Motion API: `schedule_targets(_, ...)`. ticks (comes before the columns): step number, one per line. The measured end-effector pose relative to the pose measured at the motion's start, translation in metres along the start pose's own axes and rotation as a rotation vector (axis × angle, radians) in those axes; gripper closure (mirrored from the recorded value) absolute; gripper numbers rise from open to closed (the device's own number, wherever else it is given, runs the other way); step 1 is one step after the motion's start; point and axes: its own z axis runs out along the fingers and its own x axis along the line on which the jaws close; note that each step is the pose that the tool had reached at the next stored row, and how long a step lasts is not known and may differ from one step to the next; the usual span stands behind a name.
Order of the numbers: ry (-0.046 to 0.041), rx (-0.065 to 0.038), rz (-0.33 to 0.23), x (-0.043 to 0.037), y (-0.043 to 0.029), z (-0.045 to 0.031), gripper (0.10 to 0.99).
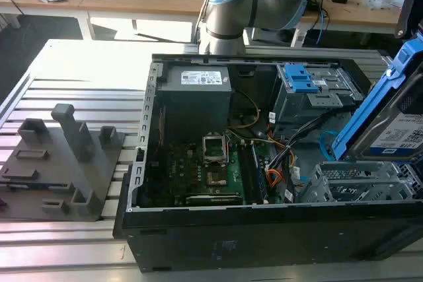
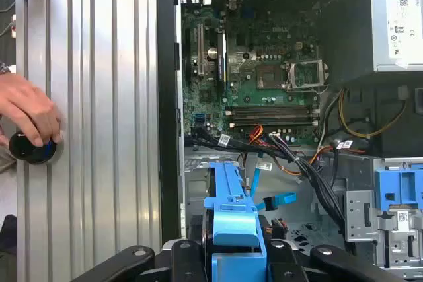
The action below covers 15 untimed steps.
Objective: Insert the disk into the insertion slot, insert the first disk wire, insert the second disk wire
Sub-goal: 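Insert the disk into the insertion slot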
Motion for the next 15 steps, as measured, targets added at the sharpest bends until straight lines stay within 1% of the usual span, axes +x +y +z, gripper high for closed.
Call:
schedule_targets(1, -0.0001, 0.000, 0.000, 0.0000, -0.0027, 0.0003, 0.718)
schedule_targets(2, -0.0001, -0.001, 0.000, -0.0004, -0.0088, 0.0008, 0.718)
schedule_targets(3, 0.0003, -0.003, 0.000, -0.0009, -0.0129, 0.0027, 0.718)
schedule_targets(5, 0.0002, -0.004, 0.000, -0.0008, -0.0133, 0.0093, 0.718)
schedule_targets(7, 0.0000, -0.004, 0.000, -0.0009, -0.0137, 0.0130, 0.718)
schedule_targets(9, 0.0001, -0.004, 0.000, -0.0010, -0.0150, 0.0216, 0.718)
schedule_targets(10, 0.0001, -0.004, -0.001, -0.0012, -0.0153, 0.0244, 0.718)
schedule_targets(11, -0.0039, -0.004, -0.002, -0.0013, -0.0156, 0.0256, 0.718)
schedule_targets(13, -0.0226, -0.005, -0.004, -0.0014, -0.0164, 0.0262, 0.718)
schedule_targets(14, -0.0283, -0.005, -0.005, -0.0015, -0.0169, 0.0285, 0.718)
schedule_targets(15, -0.0273, -0.005, -0.026, -0.0015, -0.0173, 0.0323, 0.718)
